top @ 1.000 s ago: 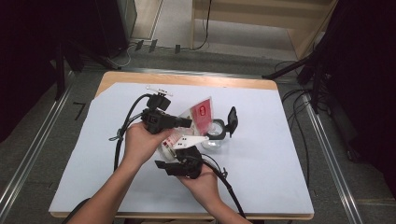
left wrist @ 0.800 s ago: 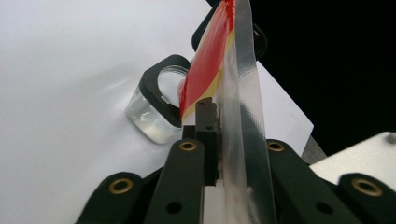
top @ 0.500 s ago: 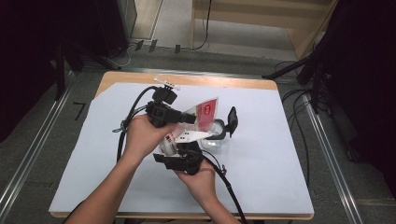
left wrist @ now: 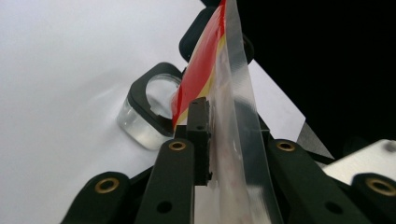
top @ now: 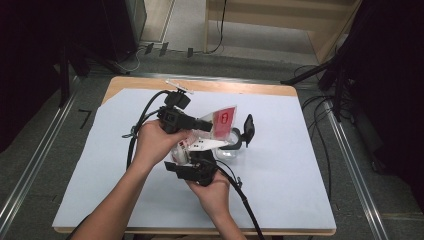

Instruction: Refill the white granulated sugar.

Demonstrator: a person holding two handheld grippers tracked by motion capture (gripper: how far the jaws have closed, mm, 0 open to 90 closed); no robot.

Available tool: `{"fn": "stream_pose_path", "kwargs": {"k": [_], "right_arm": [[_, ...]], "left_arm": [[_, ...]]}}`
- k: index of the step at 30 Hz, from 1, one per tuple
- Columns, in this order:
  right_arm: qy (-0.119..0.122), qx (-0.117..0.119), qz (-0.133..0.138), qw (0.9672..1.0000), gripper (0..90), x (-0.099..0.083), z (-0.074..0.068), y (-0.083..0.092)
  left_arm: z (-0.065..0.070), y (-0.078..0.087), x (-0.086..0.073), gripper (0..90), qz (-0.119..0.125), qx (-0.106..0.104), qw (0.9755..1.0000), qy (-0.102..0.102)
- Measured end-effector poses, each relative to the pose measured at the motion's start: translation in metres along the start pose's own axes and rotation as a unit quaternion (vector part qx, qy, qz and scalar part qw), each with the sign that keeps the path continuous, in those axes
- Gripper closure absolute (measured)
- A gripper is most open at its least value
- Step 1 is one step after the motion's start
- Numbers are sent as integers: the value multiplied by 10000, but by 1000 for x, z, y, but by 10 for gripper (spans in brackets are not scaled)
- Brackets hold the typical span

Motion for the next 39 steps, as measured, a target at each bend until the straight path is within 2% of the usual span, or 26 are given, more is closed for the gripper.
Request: {"fn": "stream_pose_path", "kwargs": {"k": [1, 4, 11, 16, 21, 31, 35, 39], "right_arm": [[-23, 30, 53, 10000, 610, 1, 1, 1], [-150, 149, 147, 9997, 610, 3, 3, 3], [-124, 183, 166, 9996, 608, 6, 2, 3], [-92, 92, 140, 9998, 588, 8, 0, 2], [-53, 58, 132, 9999, 609, 8, -2, 2], [-69, 26, 132, 9999, 609, 8, -1, 2], [-83, 50, 154, 9998, 611, 8, -2, 3], [-83, 29, 160, 9998, 612, 8, -3, 3]], "left_arm": [[0, 1, 0, 773, 53, -43, 10000, 16], [2, 2, 1, 726, 121, 17, 9999, -35], [5, 4, 2, 803, 90, 372, 9990, -212], [5, 4, 2, 808, 155, 378, 9989, -247], [7, 4, 2, 814, 112, 486, 9980, -379], [8, 4, 2, 819, 147, 423, 9981, -416], [7, 4, 2, 807, 216, 206, 9990, -341], [5, 4, 2, 808, 185, 179, 9991, -342]]}}
Point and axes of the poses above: each handheld gripper's, and its own axes: y roughly backward along the jaws, x roughly out of its top, z roughly to its right, the point moved 2 cm from there along -y, roughly forward along the jaws, and after that the axes turned 9 degrees about -z, right-handed, at the moved point
